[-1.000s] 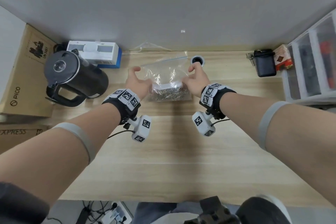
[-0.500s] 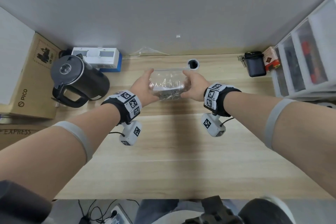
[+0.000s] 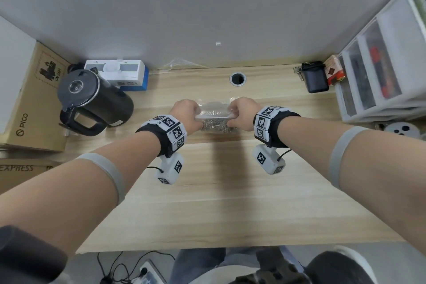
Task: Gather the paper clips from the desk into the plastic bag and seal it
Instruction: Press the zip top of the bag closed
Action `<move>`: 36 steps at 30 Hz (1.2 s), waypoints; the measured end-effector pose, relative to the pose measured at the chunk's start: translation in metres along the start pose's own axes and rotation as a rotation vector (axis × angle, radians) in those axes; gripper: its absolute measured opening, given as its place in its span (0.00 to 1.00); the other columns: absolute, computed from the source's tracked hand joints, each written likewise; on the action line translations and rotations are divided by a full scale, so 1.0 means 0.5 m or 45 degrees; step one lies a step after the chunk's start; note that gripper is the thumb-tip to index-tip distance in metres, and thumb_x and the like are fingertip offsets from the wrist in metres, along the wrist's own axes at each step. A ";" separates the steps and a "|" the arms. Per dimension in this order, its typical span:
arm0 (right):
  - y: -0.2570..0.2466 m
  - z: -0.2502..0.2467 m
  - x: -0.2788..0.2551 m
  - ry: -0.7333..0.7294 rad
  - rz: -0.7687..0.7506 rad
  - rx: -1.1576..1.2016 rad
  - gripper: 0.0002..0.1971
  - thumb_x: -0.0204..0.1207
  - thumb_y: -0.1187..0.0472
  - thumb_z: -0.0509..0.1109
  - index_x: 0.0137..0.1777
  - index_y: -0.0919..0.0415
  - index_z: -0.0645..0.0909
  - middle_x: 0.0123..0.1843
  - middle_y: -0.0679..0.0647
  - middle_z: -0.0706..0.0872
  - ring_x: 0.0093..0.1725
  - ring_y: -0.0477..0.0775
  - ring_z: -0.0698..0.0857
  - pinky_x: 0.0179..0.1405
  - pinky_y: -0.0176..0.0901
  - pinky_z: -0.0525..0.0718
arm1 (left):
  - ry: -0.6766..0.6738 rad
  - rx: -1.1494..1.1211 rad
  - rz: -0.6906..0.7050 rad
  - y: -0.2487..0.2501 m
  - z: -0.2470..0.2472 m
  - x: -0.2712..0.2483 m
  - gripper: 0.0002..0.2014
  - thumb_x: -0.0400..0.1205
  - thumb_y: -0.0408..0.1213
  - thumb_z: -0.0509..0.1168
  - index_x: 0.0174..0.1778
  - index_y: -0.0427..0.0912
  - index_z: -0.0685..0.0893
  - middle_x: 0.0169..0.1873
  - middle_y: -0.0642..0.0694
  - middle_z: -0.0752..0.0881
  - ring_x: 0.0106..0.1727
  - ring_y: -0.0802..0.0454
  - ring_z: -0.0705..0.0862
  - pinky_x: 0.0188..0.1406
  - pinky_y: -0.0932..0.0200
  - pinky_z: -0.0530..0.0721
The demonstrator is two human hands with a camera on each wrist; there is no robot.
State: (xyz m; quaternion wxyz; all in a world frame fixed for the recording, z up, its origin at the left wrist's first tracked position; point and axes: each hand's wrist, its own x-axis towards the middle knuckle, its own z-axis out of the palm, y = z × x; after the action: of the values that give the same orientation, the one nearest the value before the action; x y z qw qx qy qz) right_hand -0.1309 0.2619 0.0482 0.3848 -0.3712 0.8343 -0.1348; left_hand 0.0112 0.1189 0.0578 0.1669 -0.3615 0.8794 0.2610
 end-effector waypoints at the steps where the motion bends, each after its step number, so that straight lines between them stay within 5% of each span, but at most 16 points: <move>1: 0.003 -0.001 0.000 -0.001 0.002 0.008 0.22 0.73 0.55 0.79 0.66 0.61 0.82 0.55 0.54 0.86 0.55 0.58 0.85 0.56 0.46 0.84 | 0.003 -0.009 -0.004 0.001 0.003 0.002 0.19 0.75 0.38 0.75 0.62 0.40 0.86 0.53 0.45 0.86 0.48 0.49 0.82 0.43 0.60 0.77; 4: 0.015 -0.007 0.000 0.010 -0.004 0.027 0.22 0.73 0.55 0.79 0.65 0.59 0.82 0.55 0.53 0.85 0.55 0.57 0.85 0.55 0.44 0.82 | 0.002 -0.004 0.021 0.010 0.011 0.007 0.19 0.74 0.39 0.75 0.61 0.40 0.86 0.50 0.46 0.82 0.46 0.49 0.81 0.43 0.60 0.75; 8: 0.030 -0.011 0.005 0.045 -0.023 -0.006 0.23 0.72 0.58 0.79 0.65 0.60 0.80 0.51 0.53 0.82 0.50 0.56 0.83 0.46 0.43 0.78 | -0.017 0.000 0.071 0.012 0.022 0.014 0.20 0.74 0.39 0.78 0.62 0.41 0.84 0.62 0.45 0.70 0.45 0.47 0.83 0.49 0.60 0.78; 10: 0.033 -0.008 0.009 0.055 -0.031 -0.030 0.27 0.70 0.58 0.79 0.68 0.61 0.78 0.52 0.53 0.80 0.51 0.57 0.82 0.44 0.43 0.76 | -0.023 -0.003 0.099 0.014 0.024 0.015 0.21 0.74 0.38 0.78 0.61 0.40 0.83 0.68 0.44 0.71 0.53 0.47 0.83 0.51 0.61 0.76; 12: 0.036 -0.008 0.013 0.033 -0.032 -0.011 0.36 0.67 0.58 0.82 0.74 0.60 0.72 0.56 0.54 0.78 0.53 0.57 0.82 0.47 0.46 0.80 | -0.048 0.024 0.118 0.017 0.021 0.017 0.23 0.74 0.39 0.78 0.63 0.39 0.82 0.67 0.44 0.76 0.61 0.45 0.81 0.52 0.60 0.74; 17: 0.038 -0.005 0.021 -0.054 -0.015 -0.115 0.55 0.62 0.59 0.87 0.84 0.56 0.55 0.74 0.60 0.73 0.68 0.64 0.79 0.64 0.58 0.83 | -0.125 0.006 0.123 0.023 0.018 0.025 0.31 0.73 0.39 0.78 0.71 0.45 0.76 0.65 0.44 0.83 0.54 0.46 0.83 0.47 0.58 0.77; 20: 0.031 -0.009 0.027 -0.127 0.022 -0.337 0.43 0.63 0.57 0.85 0.77 0.62 0.70 0.68 0.60 0.78 0.62 0.63 0.82 0.57 0.55 0.87 | -0.192 0.092 0.150 0.031 0.021 0.029 0.32 0.76 0.40 0.77 0.76 0.45 0.76 0.69 0.42 0.81 0.65 0.44 0.82 0.59 0.56 0.80; 24: 0.026 -0.005 0.036 -0.217 0.094 -0.427 0.25 0.64 0.56 0.82 0.59 0.65 0.82 0.54 0.61 0.88 0.39 0.54 0.81 0.38 0.45 0.85 | -0.266 0.170 0.172 0.037 0.028 0.038 0.32 0.77 0.38 0.76 0.77 0.42 0.75 0.71 0.43 0.81 0.70 0.44 0.80 0.66 0.55 0.78; 27: 0.028 0.001 0.048 -0.228 0.139 -0.443 0.16 0.64 0.57 0.82 0.43 0.60 0.78 0.38 0.55 0.81 0.32 0.53 0.77 0.28 0.40 0.77 | -0.316 0.217 0.181 0.038 0.029 0.047 0.31 0.77 0.38 0.76 0.77 0.42 0.76 0.71 0.43 0.80 0.69 0.44 0.81 0.65 0.54 0.80; 32: 0.032 0.001 0.056 -0.262 0.125 -0.423 0.17 0.62 0.58 0.80 0.36 0.59 0.72 0.30 0.52 0.74 0.26 0.54 0.73 0.22 0.37 0.69 | -0.362 0.252 0.139 0.037 0.027 0.061 0.28 0.77 0.36 0.74 0.74 0.45 0.78 0.63 0.44 0.84 0.61 0.44 0.84 0.53 0.56 0.81; 36: 0.039 -0.002 0.070 -0.308 0.135 -0.376 0.19 0.62 0.57 0.81 0.33 0.59 0.70 0.28 0.52 0.72 0.26 0.55 0.71 0.22 0.37 0.67 | -0.368 0.205 0.105 0.028 0.033 0.073 0.24 0.76 0.35 0.74 0.70 0.47 0.80 0.45 0.50 0.85 0.51 0.47 0.86 0.46 0.56 0.82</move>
State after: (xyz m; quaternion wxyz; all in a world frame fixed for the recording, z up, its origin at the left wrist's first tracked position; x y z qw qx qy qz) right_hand -0.1568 0.2500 0.0199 0.4300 -0.3927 0.8111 0.0549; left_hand -0.0224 0.1169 0.0318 0.3090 -0.2691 0.8785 0.2456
